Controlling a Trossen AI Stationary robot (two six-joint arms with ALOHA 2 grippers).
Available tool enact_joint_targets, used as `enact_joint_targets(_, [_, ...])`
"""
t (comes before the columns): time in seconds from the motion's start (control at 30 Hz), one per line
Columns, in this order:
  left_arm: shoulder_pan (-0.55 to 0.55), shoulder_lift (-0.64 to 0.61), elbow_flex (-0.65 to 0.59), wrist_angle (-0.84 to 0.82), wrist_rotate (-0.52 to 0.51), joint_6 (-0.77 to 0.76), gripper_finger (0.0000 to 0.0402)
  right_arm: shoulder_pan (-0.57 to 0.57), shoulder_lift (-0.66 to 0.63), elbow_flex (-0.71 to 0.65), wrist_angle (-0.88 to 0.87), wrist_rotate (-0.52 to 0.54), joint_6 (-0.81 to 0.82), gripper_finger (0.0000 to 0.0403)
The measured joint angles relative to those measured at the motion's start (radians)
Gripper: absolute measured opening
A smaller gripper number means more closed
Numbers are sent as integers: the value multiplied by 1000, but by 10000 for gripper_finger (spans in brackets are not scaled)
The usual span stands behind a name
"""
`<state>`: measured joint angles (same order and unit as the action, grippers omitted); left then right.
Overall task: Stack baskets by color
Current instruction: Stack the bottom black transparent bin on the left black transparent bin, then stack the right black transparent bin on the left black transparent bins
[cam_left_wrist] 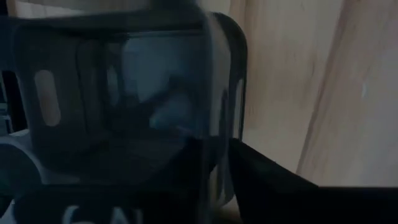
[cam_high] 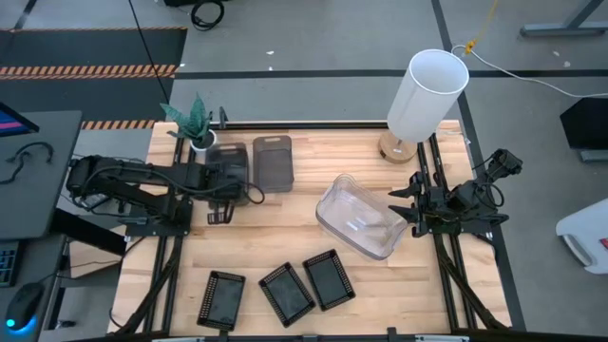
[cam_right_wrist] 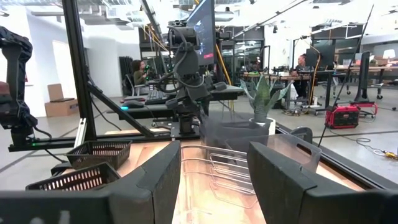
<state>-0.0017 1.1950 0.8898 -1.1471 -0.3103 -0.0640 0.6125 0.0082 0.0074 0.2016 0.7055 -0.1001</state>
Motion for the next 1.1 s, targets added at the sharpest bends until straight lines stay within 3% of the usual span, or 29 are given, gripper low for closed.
enact_joint_targets(0.4, [0,0,62,47,-3,-8,180,0,0,0,0,0,0,189])
enact_joint_targets(0.6, [-2,3,13,338,-2,44,197,0,0,0,0,0,0,189])
enact_joint_targets(0.83, [21,3,-92,695,-6,178,176,0,0,0,0,0,0,189])
enact_joint_targets(1.1, [111,3,-211,1036,-6,190,151,0,0,0,0,0,0,189])
